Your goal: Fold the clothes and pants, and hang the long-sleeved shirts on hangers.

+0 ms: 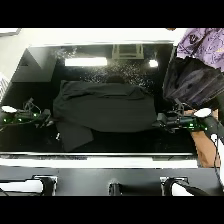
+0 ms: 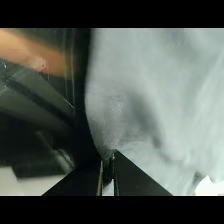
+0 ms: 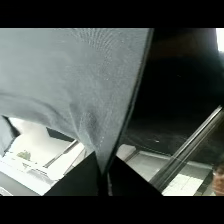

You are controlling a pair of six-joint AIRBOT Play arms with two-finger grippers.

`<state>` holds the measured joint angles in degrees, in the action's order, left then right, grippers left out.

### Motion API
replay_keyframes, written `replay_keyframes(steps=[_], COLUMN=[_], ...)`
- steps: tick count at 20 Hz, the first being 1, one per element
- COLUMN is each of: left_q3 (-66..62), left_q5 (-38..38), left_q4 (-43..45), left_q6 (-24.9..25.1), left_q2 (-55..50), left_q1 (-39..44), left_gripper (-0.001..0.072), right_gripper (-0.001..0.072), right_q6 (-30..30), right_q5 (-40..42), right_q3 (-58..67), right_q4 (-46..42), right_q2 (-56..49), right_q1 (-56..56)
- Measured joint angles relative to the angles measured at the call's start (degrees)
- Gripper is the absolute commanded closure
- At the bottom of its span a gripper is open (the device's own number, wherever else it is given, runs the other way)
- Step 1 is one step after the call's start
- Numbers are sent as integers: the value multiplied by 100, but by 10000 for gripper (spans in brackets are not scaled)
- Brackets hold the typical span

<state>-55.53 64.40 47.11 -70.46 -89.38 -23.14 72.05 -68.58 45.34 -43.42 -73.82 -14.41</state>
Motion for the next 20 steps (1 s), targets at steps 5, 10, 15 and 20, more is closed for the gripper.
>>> replay_keyframes(steps=[5,10,15,20], left_q3=[-1676,-4428,-6057,-5821], left_q5=[535,723,723,702], left_q4=[-50,660,1762,2721], left_q6=[-260,-1027,-1687,-1974], left_q2=[229,647,1766,3397], left_q1=[254,538,621,636], left_gripper=[692,692,692,692], right_gripper=[681,681,681,682], right_q6=[245,629,1099,1620], right_q5=[-197,-461,-901,-1056], right_q3=[1408,3976,6415,7180], right_q4=[-46,-138,-588,-1475], right_q2=[37,59,570,1864], right_q1=[0,4,4,4])
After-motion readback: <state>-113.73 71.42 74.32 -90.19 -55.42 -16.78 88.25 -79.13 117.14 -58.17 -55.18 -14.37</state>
